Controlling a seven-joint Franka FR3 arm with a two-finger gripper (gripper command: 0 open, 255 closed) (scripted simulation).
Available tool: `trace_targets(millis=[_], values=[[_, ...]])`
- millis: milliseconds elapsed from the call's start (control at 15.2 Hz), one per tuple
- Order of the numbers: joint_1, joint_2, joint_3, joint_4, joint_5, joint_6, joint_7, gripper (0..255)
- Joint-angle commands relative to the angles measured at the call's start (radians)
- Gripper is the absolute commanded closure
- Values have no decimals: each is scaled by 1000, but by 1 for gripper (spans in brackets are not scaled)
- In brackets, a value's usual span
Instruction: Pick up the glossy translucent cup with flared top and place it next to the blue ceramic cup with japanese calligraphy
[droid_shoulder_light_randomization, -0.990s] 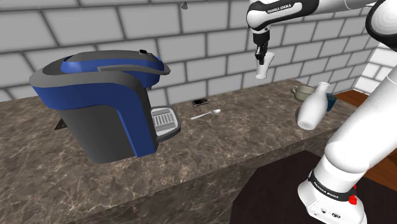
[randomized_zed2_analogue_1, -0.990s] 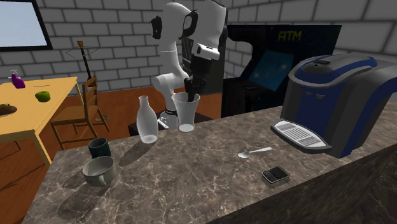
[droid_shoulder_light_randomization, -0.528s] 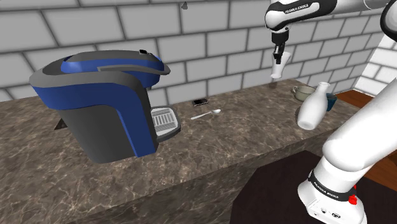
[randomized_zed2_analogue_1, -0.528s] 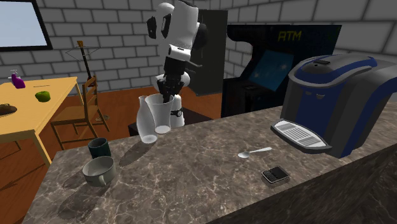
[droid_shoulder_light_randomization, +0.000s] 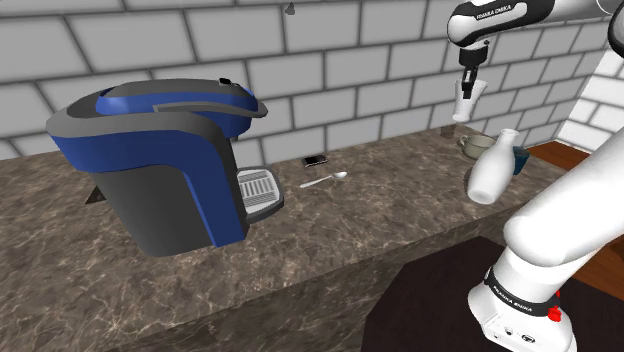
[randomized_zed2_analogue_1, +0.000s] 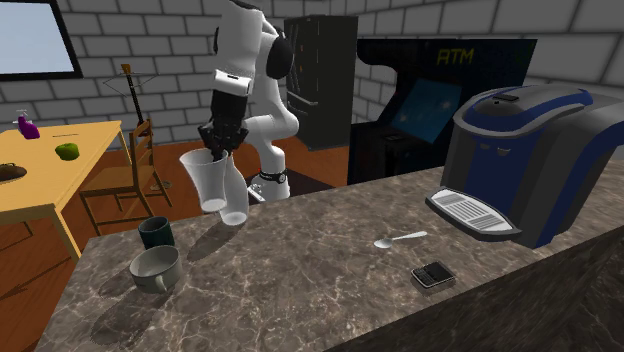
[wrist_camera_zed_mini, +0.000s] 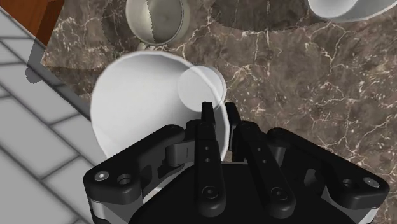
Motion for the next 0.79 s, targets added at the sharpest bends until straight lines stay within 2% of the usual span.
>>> trace_targets(millis=[0,396,726], values=[[-20,-4,-33,0,-2,13,-52,255],[-72,32,-137,36,19,58,-208,255],[-113,98,-228,98,72,93,-354,255]])
